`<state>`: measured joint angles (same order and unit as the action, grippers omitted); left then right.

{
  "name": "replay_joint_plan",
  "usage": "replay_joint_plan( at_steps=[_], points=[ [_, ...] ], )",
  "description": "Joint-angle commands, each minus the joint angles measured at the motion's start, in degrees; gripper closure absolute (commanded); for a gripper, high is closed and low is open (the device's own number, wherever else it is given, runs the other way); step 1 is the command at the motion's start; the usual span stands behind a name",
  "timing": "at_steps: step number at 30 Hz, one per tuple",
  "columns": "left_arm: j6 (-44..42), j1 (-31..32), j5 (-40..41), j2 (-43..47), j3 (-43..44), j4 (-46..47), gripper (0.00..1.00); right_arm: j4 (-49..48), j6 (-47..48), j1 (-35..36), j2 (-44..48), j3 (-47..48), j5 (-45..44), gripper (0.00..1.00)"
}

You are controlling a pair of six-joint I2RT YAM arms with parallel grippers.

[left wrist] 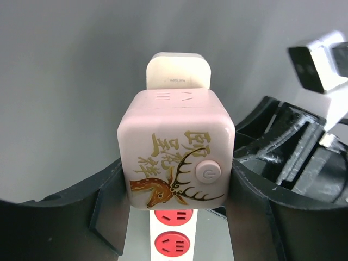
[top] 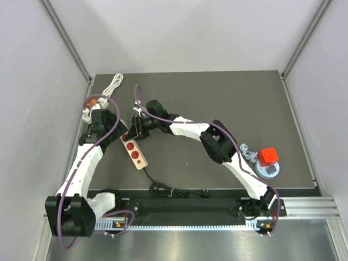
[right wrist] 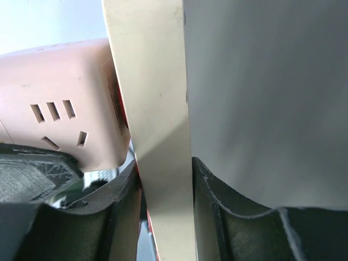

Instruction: Pull the plug off the socket

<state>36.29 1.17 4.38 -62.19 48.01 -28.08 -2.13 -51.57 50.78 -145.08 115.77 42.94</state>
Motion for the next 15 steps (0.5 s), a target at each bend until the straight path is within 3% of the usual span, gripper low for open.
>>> replay_joint_plan(
  at_steps=[1, 11, 13, 15],
  points=[
    [5.8, 2.2, -14.4, 8.8, 2.5, 16.2, 1.00, 2.5, -5.1, -0.7, -7.5, -5.0, -8.4, 1.00],
    [8.0, 2.2, -11.9, 10.3, 2.5, 16.3, 1.00, -17.3, -19.6, -1.8, -9.3, -11.6, -1.1, 1.00],
    [7.9, 2.2, -10.5, 9.5, 3.3, 15.2, 1.00, -14.3, -16.1, -2.0, -9.1, -11.4, -1.8, 1.00],
    [7.0, 2.2, -7.9, 8.1, 6.8, 8.3, 1.00, -1.9, -10.8, -2.0, -8.9, -7.5, -5.4, 1.00]
  ],
)
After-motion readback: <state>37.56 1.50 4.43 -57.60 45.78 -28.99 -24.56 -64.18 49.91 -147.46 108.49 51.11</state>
